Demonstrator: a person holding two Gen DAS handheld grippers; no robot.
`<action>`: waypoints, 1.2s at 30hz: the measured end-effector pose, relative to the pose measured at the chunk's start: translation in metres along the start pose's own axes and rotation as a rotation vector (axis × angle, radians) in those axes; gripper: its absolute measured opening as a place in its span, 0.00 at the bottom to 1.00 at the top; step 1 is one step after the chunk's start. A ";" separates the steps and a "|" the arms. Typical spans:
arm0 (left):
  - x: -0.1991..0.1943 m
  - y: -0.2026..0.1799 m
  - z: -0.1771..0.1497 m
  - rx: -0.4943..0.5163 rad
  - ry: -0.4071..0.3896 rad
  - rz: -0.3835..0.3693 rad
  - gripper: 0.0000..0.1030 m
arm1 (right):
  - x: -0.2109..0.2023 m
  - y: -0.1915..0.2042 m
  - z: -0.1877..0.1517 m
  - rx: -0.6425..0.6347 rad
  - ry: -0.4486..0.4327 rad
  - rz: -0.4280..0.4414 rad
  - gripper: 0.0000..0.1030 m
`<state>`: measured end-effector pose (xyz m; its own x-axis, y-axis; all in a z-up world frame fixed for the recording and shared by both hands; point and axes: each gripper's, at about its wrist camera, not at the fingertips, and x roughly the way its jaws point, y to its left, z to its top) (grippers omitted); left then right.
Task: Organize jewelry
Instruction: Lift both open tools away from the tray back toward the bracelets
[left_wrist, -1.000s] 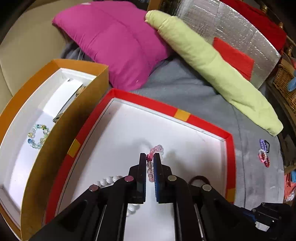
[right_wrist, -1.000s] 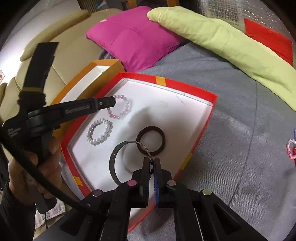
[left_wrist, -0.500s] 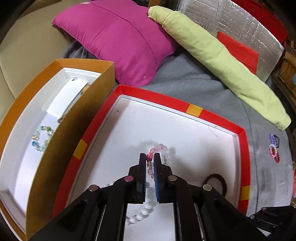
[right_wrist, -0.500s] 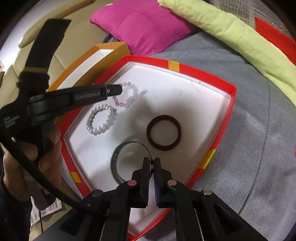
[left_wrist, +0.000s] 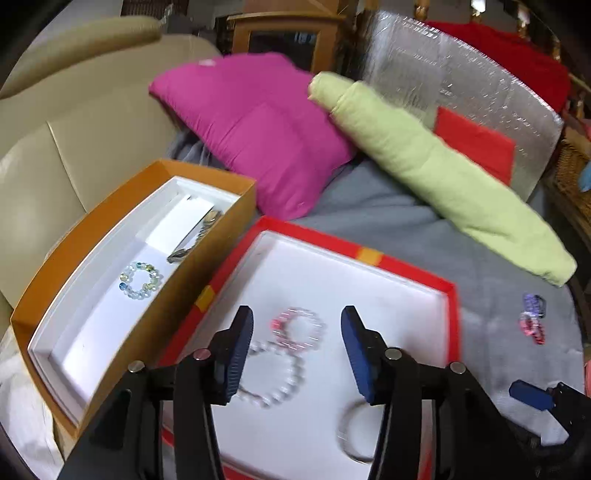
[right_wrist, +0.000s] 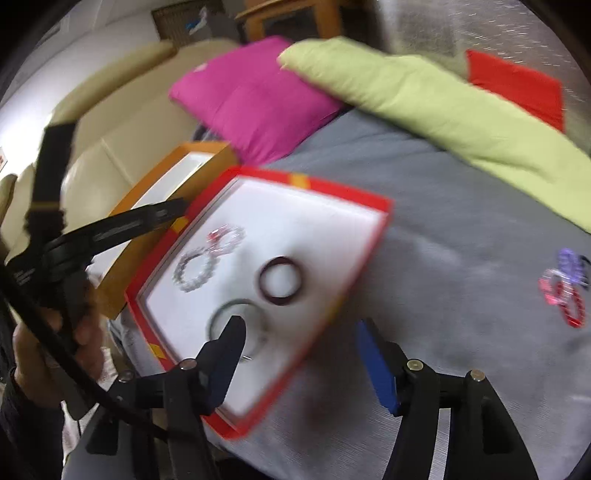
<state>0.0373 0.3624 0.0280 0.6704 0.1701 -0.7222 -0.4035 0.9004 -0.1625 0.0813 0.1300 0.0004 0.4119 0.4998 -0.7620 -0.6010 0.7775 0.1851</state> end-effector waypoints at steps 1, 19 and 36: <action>-0.006 -0.007 -0.003 0.002 -0.007 -0.010 0.52 | -0.009 -0.011 -0.005 0.020 -0.012 -0.010 0.65; -0.002 -0.248 -0.115 0.290 0.130 -0.217 0.61 | -0.092 -0.197 -0.131 0.304 -0.062 -0.266 0.65; 0.017 -0.253 -0.142 0.318 0.159 -0.194 0.61 | -0.093 -0.227 -0.171 0.346 -0.159 -0.435 0.65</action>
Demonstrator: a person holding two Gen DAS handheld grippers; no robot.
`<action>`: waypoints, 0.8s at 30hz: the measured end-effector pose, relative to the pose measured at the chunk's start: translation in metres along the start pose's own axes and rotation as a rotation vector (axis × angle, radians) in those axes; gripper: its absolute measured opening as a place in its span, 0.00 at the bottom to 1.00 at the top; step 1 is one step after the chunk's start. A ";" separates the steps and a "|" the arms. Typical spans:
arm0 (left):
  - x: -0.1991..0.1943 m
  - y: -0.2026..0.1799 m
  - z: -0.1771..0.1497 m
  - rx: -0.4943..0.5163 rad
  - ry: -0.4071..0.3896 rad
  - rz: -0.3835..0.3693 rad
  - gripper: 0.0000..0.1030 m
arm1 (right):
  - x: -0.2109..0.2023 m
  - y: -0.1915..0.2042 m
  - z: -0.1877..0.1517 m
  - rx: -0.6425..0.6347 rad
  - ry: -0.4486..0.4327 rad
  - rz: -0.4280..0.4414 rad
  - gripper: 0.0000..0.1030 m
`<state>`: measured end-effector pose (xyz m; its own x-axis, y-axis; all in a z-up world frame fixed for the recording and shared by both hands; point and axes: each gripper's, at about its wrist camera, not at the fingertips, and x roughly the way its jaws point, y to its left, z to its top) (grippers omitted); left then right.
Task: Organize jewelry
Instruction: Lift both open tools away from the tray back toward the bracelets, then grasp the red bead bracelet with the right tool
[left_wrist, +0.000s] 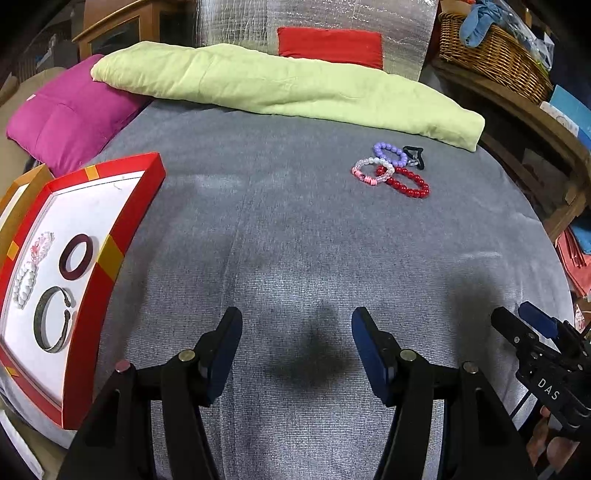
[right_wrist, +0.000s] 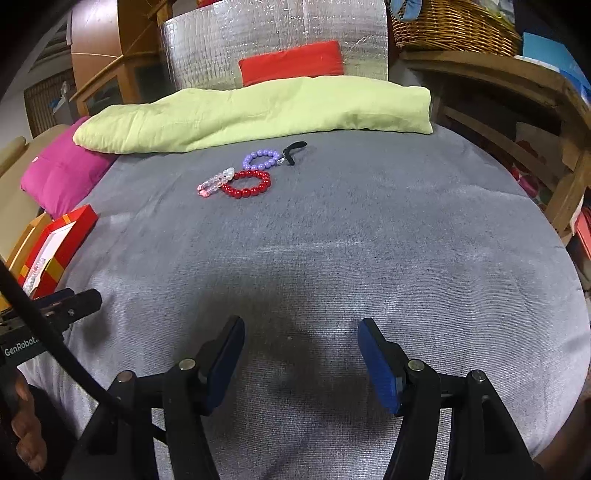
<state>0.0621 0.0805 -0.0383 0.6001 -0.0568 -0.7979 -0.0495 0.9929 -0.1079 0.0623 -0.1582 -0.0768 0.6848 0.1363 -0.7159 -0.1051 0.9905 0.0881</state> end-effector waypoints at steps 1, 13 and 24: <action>0.000 0.000 0.000 0.000 0.000 -0.001 0.61 | 0.000 0.000 -0.001 0.000 -0.001 -0.001 0.65; 0.001 -0.005 0.000 0.021 -0.004 0.006 0.61 | 0.005 0.002 0.015 0.020 0.055 0.060 0.65; 0.001 0.002 0.003 -0.016 -0.004 -0.032 0.61 | 0.072 0.020 0.126 0.070 0.205 0.086 0.56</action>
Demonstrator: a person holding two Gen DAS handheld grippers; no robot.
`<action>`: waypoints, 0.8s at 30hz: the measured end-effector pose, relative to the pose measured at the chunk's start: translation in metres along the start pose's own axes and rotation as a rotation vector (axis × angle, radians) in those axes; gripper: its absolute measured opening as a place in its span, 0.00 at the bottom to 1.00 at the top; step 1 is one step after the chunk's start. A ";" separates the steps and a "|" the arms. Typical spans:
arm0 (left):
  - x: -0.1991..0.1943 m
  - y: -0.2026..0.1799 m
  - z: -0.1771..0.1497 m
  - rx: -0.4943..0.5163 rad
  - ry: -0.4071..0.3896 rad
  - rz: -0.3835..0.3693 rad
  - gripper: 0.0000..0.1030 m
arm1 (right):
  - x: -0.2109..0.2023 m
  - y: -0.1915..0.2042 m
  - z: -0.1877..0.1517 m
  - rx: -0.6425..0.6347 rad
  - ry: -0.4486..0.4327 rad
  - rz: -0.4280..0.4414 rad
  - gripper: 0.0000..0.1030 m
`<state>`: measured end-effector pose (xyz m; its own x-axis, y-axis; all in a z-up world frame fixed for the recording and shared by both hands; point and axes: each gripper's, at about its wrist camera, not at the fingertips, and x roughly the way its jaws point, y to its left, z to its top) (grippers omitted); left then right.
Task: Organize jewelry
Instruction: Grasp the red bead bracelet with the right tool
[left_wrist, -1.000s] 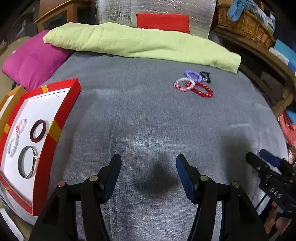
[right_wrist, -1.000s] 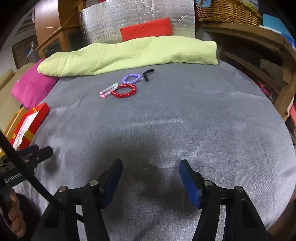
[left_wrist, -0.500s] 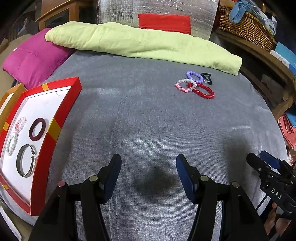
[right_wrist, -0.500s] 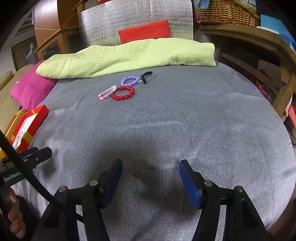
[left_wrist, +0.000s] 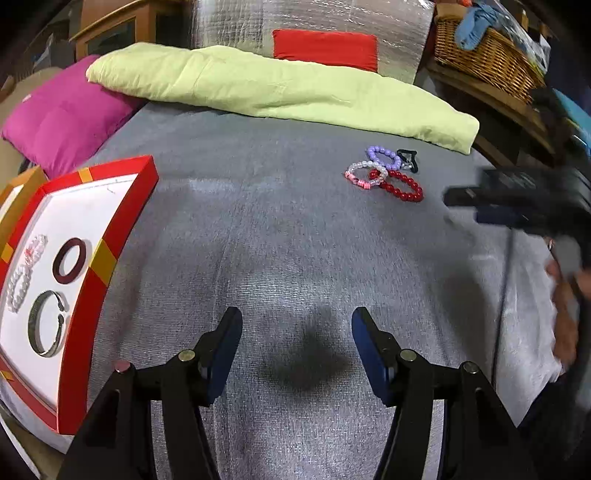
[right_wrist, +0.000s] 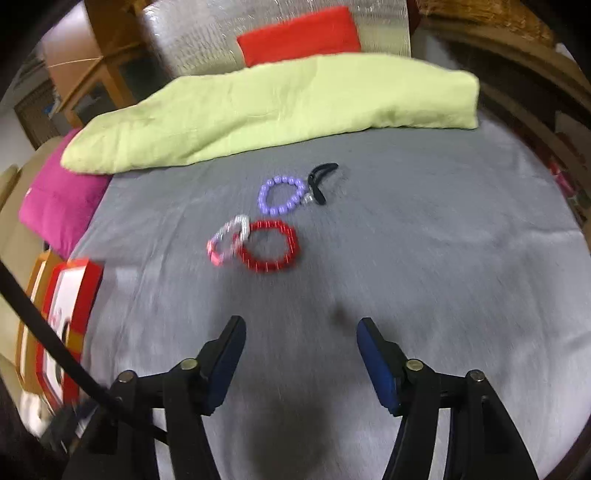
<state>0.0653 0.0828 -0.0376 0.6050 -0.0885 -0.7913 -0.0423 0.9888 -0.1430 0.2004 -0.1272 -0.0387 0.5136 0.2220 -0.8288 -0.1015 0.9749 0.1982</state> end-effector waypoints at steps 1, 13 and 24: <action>0.000 0.002 0.000 -0.011 0.002 -0.005 0.61 | 0.007 0.004 0.009 -0.004 0.011 -0.017 0.55; 0.004 0.013 0.004 -0.076 0.014 -0.047 0.61 | 0.068 0.019 0.041 -0.021 0.151 -0.127 0.39; 0.005 0.005 0.002 -0.047 0.006 -0.004 0.61 | 0.036 -0.015 0.009 -0.053 0.117 -0.086 0.09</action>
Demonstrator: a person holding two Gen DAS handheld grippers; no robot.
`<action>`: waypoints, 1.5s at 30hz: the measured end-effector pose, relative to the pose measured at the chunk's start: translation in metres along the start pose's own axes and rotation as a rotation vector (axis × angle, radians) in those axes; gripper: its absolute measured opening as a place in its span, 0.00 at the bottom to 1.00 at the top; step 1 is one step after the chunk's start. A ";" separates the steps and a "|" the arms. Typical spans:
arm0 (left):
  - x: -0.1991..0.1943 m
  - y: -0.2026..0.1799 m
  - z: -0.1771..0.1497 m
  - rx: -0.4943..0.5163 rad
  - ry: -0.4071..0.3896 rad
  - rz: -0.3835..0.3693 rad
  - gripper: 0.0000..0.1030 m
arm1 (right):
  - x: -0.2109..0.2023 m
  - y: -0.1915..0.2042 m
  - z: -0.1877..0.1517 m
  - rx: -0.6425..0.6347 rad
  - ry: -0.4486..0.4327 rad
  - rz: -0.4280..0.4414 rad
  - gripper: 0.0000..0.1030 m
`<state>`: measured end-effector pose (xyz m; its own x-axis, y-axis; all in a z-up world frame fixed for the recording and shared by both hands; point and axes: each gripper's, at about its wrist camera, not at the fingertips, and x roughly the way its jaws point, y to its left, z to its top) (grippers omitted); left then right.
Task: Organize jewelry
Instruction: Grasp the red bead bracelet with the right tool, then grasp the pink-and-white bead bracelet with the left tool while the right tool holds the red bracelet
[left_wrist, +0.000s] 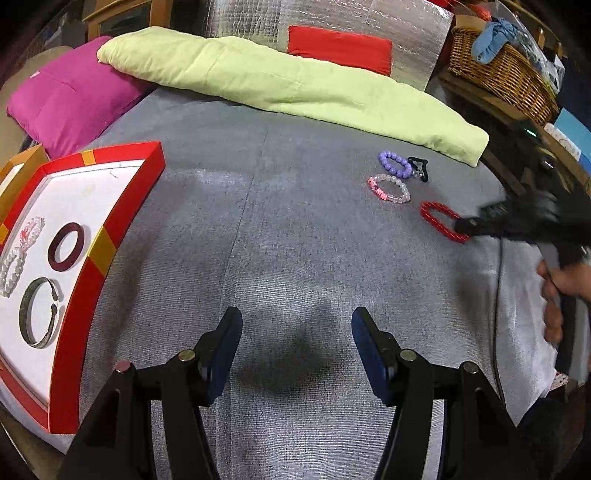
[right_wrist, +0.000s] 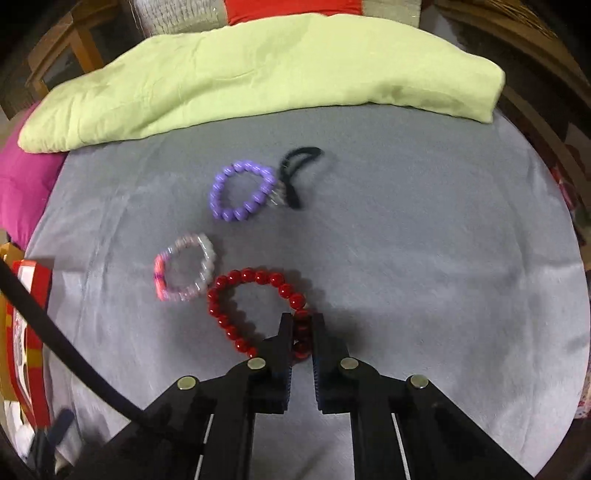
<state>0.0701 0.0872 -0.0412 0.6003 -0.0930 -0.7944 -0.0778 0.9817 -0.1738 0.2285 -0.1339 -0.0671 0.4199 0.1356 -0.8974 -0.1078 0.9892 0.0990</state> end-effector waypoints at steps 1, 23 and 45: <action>0.000 -0.001 -0.001 0.007 0.001 0.005 0.61 | -0.003 -0.006 -0.006 0.003 -0.005 0.008 0.09; 0.122 -0.098 0.131 0.161 0.156 0.090 0.21 | -0.008 -0.033 -0.041 -0.029 -0.041 0.042 0.11; -0.021 -0.055 0.051 0.094 0.001 -0.058 0.07 | -0.088 -0.041 -0.099 0.149 -0.116 0.323 0.09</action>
<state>0.1026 0.0438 0.0146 0.6009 -0.1504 -0.7850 0.0322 0.9859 -0.1642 0.1072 -0.1914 -0.0347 0.4859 0.4389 -0.7558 -0.1230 0.8905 0.4381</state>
